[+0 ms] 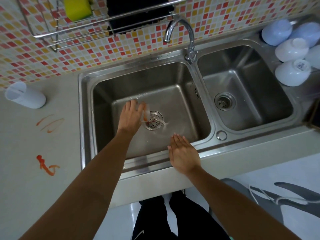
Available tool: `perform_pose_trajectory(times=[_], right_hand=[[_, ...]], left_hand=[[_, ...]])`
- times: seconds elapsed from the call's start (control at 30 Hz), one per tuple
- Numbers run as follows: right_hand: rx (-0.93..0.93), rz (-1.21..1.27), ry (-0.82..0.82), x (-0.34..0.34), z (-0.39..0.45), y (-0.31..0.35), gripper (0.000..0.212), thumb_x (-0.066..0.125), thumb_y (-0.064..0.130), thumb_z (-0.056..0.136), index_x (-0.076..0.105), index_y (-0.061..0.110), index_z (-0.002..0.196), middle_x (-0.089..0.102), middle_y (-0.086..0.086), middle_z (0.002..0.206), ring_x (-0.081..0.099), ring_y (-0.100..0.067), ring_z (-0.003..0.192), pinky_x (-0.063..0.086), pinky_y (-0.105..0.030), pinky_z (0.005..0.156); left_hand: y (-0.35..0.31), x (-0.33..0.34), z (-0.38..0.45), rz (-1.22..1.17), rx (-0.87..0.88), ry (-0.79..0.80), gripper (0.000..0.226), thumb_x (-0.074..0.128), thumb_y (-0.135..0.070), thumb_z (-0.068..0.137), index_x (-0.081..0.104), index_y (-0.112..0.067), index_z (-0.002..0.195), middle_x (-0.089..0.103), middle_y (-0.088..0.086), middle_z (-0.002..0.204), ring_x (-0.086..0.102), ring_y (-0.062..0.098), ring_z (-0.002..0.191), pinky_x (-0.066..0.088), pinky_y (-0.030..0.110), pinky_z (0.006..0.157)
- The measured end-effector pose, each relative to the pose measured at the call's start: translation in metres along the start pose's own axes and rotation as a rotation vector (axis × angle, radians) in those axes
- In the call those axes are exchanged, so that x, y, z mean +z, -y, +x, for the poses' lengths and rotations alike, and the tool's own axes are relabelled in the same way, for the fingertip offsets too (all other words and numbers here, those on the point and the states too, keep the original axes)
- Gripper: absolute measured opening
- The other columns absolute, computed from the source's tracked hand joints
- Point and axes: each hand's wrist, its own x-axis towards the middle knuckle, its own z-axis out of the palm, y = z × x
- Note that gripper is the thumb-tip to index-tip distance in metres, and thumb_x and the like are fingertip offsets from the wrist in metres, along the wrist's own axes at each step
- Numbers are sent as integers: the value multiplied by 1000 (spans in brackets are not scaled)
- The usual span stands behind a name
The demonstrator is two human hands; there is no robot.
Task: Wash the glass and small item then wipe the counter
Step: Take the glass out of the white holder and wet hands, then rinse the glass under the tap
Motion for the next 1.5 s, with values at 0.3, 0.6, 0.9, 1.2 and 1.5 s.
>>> perform_pose_trajectory(times=[0.3,0.6,0.9,1.2,1.5], right_hand=[[16,1,-11,-1,-1,2,54,27,29,98,59,-5,126,60,-21,128,57,-28,122,36,-38,111],[29,25,-35,3,-1,0,54,26,30,100,57,-3,129,58,-20,132,54,-28,125,37,-38,111],[82,192,-19,-15,-1,5,62,18,44,102,52,4,135,54,-12,139,48,-24,131,33,-35,113],[334,584,-215,-94,72,-55,44,56,34,96,57,7,131,64,-12,126,59,-26,116,43,-28,98],[407,485,-230,-166,212,-132,34,52,26,97,57,10,127,69,-19,106,64,-35,99,50,-37,83]], left_hand=[[9,-8,1,260,206,-68,57,59,-6,71,47,-15,126,52,13,118,52,29,106,43,36,95],[13,3,-10,395,400,-192,50,60,-12,79,42,-13,126,50,16,117,48,34,112,38,42,104],[20,-14,-19,-159,-80,-161,63,78,-15,71,48,-18,126,49,16,121,48,33,110,44,40,94],[-24,-70,24,-881,-307,-88,83,87,-22,63,42,-13,133,41,6,131,50,25,116,41,33,98],[-52,-99,93,-1045,-409,-168,80,89,-24,60,47,-25,128,49,-4,127,55,10,104,49,27,90]])
